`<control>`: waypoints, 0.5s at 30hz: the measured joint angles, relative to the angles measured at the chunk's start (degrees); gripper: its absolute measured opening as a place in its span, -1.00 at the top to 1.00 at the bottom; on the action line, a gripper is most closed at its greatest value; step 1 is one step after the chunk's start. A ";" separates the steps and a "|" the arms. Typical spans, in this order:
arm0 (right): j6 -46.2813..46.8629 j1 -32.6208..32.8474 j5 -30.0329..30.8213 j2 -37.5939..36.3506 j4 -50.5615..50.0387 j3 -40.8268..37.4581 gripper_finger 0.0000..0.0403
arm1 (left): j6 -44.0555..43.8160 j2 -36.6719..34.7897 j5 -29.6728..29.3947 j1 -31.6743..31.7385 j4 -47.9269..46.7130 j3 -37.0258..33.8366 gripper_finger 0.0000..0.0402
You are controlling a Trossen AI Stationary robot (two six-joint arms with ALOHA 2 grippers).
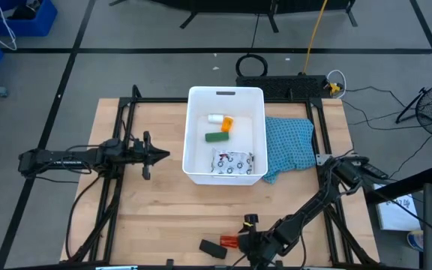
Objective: Pick & place medical supplies in basket/bin
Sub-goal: Put the red bottle into the white bin
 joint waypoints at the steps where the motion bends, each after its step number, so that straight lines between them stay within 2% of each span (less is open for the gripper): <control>1: -0.24 -0.02 0.00 0.04 -0.07 -0.42 -0.35 | 0.00 0.00 -0.02 0.00 -0.20 0.00 0.87; 9: -0.80 -0.13 -0.11 0.07 3.16 -2.69 -0.17 | -0.04 0.00 -0.02 0.00 -0.36 0.00 0.87; 15: -1.87 -0.27 -0.28 0.02 3.39 -2.67 0.19 | 0.00 0.00 -0.04 0.00 -0.34 0.00 0.87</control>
